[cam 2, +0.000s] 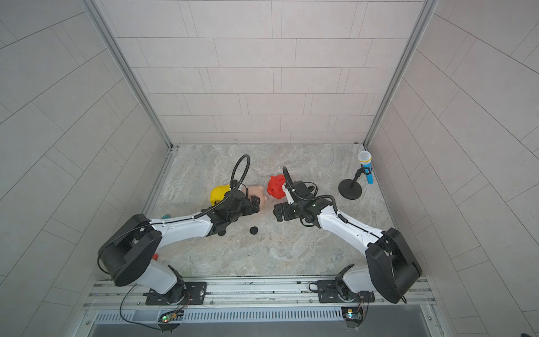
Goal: Open piggy banks
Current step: Move the piggy bank to the center of the board, then adjust the piggy bank at the center of the board.
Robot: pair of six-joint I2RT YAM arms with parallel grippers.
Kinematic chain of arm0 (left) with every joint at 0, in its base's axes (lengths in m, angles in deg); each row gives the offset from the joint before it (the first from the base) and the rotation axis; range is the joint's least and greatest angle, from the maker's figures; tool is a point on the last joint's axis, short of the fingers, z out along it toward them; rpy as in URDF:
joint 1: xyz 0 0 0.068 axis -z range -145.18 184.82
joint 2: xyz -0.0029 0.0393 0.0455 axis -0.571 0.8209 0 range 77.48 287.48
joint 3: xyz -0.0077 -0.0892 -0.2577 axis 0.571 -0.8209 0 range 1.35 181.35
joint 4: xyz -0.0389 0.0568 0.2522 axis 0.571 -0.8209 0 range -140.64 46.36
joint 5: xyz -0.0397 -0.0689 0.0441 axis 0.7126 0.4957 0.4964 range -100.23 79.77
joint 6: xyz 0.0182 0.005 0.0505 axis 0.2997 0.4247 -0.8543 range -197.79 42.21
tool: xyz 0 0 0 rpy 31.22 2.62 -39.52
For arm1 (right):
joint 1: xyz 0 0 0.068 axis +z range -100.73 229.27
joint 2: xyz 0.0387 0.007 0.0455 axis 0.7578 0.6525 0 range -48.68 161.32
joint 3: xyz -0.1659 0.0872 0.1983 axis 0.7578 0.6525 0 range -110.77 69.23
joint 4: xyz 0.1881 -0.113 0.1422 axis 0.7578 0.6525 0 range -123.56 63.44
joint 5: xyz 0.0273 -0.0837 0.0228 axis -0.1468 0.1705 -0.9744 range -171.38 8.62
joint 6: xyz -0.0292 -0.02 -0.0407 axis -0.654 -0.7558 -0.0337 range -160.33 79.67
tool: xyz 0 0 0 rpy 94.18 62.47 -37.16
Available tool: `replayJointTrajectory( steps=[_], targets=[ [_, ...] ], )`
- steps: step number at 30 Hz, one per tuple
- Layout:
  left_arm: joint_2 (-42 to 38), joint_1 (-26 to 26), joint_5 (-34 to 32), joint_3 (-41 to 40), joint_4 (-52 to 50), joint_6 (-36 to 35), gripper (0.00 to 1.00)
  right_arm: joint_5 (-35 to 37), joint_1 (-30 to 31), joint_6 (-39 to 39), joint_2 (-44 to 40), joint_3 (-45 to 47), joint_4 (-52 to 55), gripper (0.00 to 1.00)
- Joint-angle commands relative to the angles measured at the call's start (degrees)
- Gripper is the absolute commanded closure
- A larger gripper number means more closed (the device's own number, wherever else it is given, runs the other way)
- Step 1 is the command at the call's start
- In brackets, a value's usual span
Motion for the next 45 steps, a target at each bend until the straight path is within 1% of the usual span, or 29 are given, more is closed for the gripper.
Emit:
replayJointTrajectory(
  steps=[1, 5, 10, 13, 17, 20, 24, 29, 31, 35, 40, 45],
  targets=[
    [2.2, -1.2, -5.1, 0.2, -0.7, -1.9, 0.01, 0.3, -1.9, 0.4, -1.1, 1.8, -1.7, 0.0],
    [2.5, -2.3, -3.7, 2.0, -0.5, -3.7, 0.0, 3.2, -3.7, 2.3, -1.9, 3.1, -1.8, 0.0],
    [2.6, -2.3, -1.5, 6.3, -4.9, -6.0, 0.0, -0.8, -5.6, 1.3, -1.9, 3.9, -3.2, 0.0],
    [1.8, -2.3, -0.7, 6.4, -5.3, -5.7, 0.0, -2.0, -5.7, 1.2, -2.0, 4.1, -4.0, 0.0],
    [-0.8, -2.2, 1.2, 6.7, -7.1, -5.4, 0.0, -1.9, -5.7, 0.4, -2.4, 4.3, -4.4, 0.0],
    [-3.0, -2.3, 2.2, 7.9, -9.9, -5.9, 0.0, -0.4, -5.8, 0.4, -2.4, 4.3, -4.5, 0.0],
    [-5.1, -2.3, 3.2, 11.6, -14.1, -8.2, 0.0, 0.5, -6.1, 0.9, -1.8, 4.3, -4.6, 0.0],
    [-4.5, -2.3, 3.6, 16.7, -15.2, -11.7, 0.0, 2.8, -6.7, 1.1, -2.2, 5.1, -5.8, 0.0],
    [-2.3, -2.4, 4.1, 19.6, -14.7, -13.3, 0.0, 3.9, -7.0, 0.7, -2.3, 5.2, -6.0, 0.0],
    [4.7, -2.6, 9.3, 26.8, -13.3, -16.2, 0.0, 4.2, -8.5, 0.9, -2.4, 5.4, -6.2, 0.0],
    [15.6, -2.7, 15.8, 35.2, -8.9, -17.5, 0.0, 2.5, -10.6, 2.0, -3.3, 6.6, -7.1, 0.04],
    [26.0, -2.8, 20.8, 43.7, -8.1, -19.0, 0.0, 2.0, -12.0, 3.0, -5.6, 8.7, -8.3, 0.07]
  ],
)
